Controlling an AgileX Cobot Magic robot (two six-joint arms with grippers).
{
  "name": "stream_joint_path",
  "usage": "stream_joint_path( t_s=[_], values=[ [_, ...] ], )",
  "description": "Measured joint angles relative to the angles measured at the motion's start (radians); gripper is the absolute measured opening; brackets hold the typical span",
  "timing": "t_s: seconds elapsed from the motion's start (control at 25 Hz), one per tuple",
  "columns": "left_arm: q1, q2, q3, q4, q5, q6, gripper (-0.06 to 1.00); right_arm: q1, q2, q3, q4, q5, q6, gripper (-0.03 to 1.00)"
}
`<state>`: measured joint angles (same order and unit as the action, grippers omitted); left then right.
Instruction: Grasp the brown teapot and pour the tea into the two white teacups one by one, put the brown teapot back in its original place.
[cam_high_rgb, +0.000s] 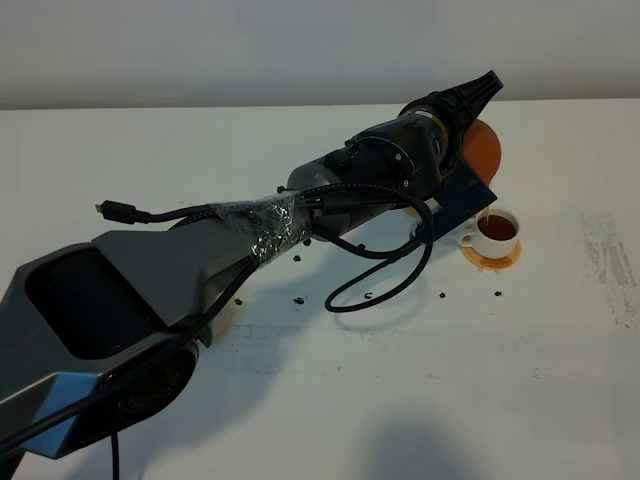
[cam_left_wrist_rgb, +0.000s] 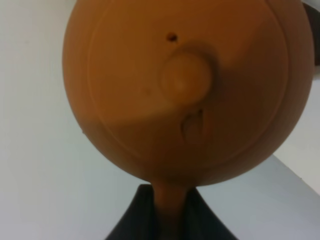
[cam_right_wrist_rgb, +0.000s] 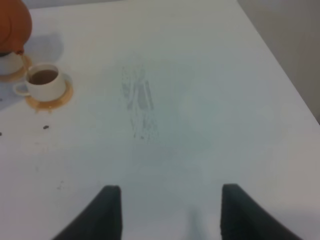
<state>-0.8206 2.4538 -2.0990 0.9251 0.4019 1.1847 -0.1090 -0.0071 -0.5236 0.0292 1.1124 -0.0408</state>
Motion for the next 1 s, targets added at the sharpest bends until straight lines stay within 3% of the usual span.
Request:
stream_joint_path(
  t_s=[1.0],
  values=[
    [0.0, 0.015, 0.0, 0.022, -0.009, -0.001, 0.08, 0.0, 0.0, 0.0, 0.0, 0.0, 0.001, 0.44]
  ],
)
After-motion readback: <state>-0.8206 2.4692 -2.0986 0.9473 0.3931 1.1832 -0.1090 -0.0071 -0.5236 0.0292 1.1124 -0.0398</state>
